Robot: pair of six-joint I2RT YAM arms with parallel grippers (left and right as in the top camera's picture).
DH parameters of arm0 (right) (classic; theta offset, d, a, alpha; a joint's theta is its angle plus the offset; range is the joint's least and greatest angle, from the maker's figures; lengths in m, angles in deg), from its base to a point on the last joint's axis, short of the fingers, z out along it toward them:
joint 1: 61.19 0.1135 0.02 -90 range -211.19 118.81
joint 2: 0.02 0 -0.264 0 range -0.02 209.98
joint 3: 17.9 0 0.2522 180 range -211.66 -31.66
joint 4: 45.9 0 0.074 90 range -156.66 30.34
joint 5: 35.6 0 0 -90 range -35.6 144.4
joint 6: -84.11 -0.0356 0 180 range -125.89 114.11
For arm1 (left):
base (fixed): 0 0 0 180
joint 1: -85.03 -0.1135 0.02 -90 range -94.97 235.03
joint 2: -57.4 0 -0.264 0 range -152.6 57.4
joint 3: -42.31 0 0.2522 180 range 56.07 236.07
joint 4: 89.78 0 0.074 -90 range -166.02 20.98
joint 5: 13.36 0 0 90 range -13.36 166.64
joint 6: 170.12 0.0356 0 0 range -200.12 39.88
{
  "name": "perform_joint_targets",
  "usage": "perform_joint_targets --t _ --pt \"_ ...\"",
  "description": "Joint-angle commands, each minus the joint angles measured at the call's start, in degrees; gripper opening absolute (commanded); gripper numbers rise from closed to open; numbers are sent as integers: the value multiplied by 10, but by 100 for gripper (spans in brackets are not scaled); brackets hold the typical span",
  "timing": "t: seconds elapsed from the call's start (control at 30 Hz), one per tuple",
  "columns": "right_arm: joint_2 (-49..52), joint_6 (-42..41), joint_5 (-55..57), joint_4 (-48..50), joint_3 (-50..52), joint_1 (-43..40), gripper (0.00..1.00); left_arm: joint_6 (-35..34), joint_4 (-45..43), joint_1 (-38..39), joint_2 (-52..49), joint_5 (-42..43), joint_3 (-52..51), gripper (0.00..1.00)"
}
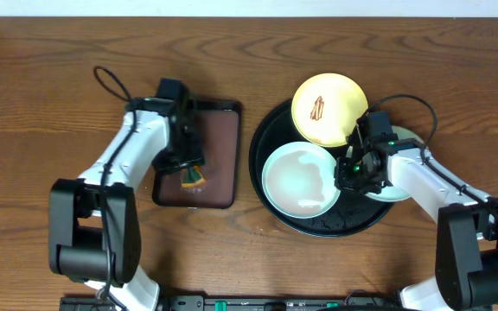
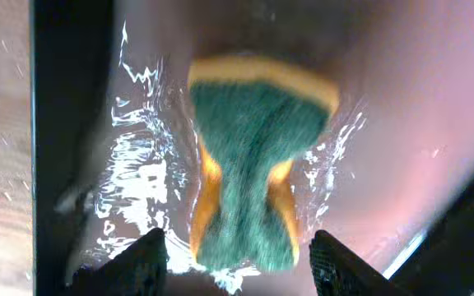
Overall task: Clean dirty plates on tray and stack at the side
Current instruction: 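Lift the cleaned pale green plate with the right gripper and carry right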
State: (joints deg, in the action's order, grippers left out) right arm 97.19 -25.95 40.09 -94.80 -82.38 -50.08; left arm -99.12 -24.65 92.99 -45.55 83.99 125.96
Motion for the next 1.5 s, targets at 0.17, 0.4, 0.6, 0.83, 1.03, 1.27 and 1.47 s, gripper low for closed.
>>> perform_joint_targets --t 0.17,0.4,0.6,0.83,1.03,1.27,1.47 --pt "4 34 4 28 6 -5 1 21 47 -91 208 88 13 68" --pt "-21 57 4 -20 -72 19 1 21 82 -107 357 9 13 81" --pt "-41 71 37 -17 -164 82 1 21 82 -107 390 9 13 82" --pt "-40 68 101 85 -212 194 1 21 82 -107 386 9 13 82" --pt "16 159 212 279 -212 314 1 21 82 -107 386 9 13 82" --pt "59 253 350 374 -212 370 1 21 82 -107 386 9 13 82" --pt "35 291 353 392 -212 371 1 21 82 -107 386 9 13 82"
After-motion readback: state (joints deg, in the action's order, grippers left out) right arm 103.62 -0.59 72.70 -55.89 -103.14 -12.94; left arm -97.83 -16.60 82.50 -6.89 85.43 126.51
